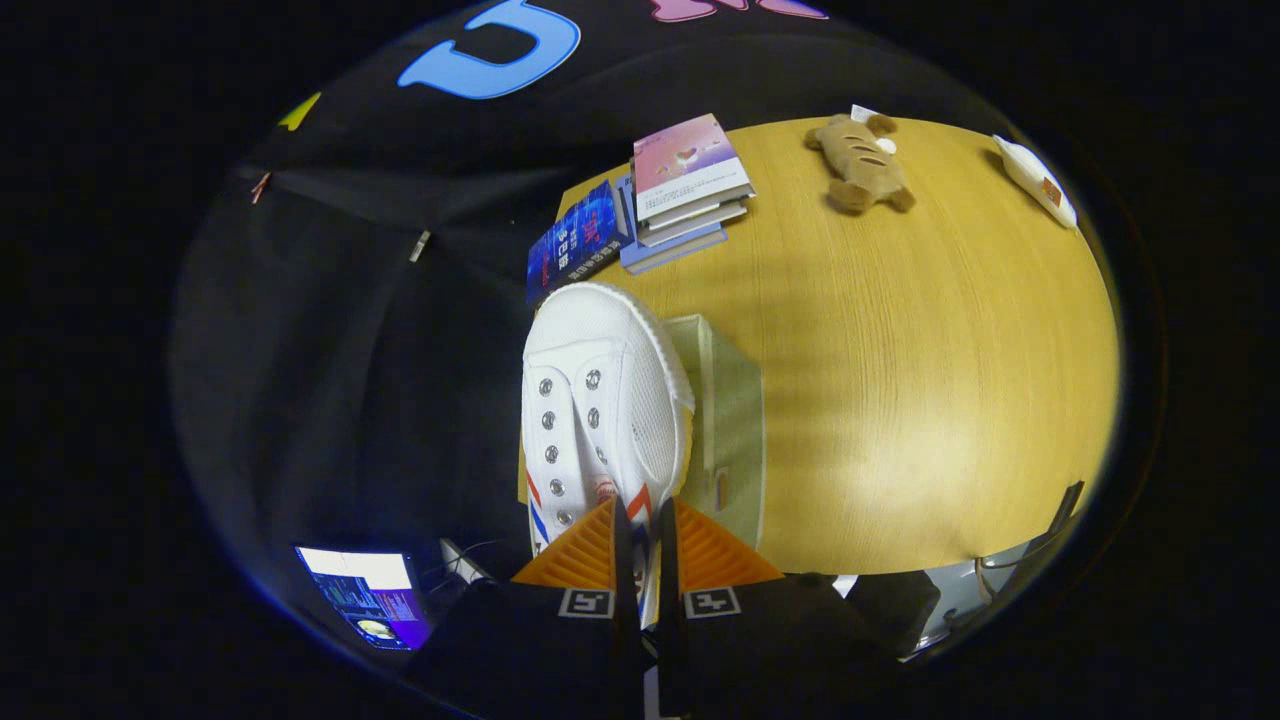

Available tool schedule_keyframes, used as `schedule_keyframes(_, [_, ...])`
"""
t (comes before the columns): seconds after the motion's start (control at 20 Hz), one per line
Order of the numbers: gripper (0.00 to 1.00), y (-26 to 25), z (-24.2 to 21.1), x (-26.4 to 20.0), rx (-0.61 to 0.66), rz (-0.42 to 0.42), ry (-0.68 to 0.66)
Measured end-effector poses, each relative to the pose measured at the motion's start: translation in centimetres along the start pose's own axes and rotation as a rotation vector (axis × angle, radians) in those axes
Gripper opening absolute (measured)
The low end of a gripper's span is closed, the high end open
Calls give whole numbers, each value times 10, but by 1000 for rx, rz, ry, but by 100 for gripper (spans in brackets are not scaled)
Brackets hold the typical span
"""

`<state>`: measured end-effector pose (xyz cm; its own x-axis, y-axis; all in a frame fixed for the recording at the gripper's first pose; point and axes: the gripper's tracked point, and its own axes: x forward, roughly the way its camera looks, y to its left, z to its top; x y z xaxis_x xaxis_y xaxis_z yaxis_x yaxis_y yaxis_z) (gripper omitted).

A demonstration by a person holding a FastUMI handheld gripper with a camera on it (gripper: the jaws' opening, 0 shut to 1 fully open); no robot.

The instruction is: Open the storage box then place both shoes into the box .Put the left shoe in first, then the right shoe, with the right side of both shoes facing outward in a uniform manner.

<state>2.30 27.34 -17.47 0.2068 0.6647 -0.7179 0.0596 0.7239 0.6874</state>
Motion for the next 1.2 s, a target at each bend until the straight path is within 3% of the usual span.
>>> schedule_keyframes(0.4, [11,-24,-13,45,-65,-192,49])
schedule_keyframes(0.55, [11,-22,-16,47,-73,-190,65])
schedule_keyframes(0.7, [24,-10,-16,48,-61,-127,65])
schedule_keyframes(0.75, [23,-5,-14,45,-45,-106,53])
schedule_keyframes(1.0, [89,-3,-8,39,-26,-53,37])
schedule_keyframes(1.2, [93,-9,-9,31,-20,-38,23])
